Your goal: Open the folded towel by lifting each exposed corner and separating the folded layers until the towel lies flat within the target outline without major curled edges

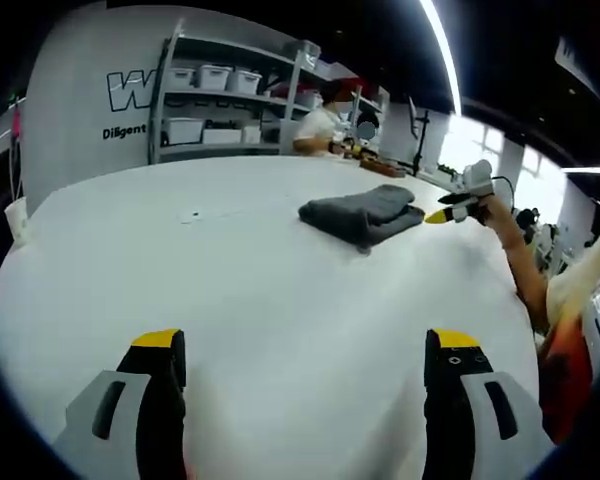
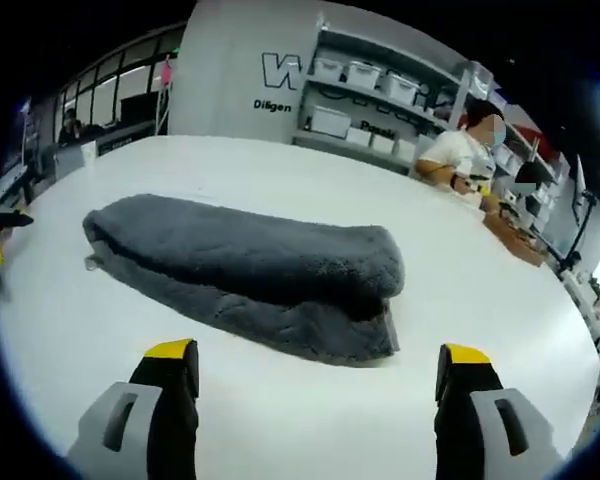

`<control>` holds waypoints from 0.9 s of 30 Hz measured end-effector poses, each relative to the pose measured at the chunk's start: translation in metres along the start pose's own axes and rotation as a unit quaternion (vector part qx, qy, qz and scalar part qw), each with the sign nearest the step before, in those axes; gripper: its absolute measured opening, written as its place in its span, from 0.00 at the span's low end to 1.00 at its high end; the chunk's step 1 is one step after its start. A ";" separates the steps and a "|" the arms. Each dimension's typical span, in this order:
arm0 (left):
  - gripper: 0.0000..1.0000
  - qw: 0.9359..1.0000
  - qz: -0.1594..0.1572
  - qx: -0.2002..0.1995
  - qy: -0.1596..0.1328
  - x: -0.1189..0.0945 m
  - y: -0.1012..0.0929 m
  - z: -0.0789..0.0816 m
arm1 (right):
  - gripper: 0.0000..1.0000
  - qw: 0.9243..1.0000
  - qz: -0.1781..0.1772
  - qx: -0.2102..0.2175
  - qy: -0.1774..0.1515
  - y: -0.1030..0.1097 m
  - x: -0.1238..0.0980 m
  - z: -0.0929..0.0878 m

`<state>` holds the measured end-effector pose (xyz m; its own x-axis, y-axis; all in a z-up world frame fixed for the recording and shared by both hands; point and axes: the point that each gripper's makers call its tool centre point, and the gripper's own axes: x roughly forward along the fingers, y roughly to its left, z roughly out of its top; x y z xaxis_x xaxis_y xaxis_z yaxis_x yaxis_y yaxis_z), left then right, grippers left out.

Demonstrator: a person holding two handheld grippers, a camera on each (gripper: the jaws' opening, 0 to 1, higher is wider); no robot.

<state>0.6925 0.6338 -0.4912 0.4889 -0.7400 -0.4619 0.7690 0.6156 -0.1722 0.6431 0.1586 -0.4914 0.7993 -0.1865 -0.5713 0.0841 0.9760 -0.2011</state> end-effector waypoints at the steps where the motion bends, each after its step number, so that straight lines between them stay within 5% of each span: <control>1: 0.97 1.000 0.000 0.000 0.000 0.000 0.000 0.000 | 0.99 1.000 0.004 -0.003 -0.008 0.006 -0.002 0.004; 13: 0.97 1.000 0.002 0.002 0.005 0.003 -0.002 -0.002 | 0.99 0.993 0.087 -0.067 -0.039 0.078 -0.007 0.021; 27: 0.97 1.000 0.005 0.002 0.008 0.006 0.000 -0.003 | 0.99 0.992 0.100 -0.057 -0.048 0.080 -0.005 0.020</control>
<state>0.6941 0.6295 -0.4966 0.4899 -0.7289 -0.4783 0.7655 0.6222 -0.1642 0.6576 0.2396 -0.4882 0.8469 0.0272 -0.5310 -0.1461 0.9722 -0.1832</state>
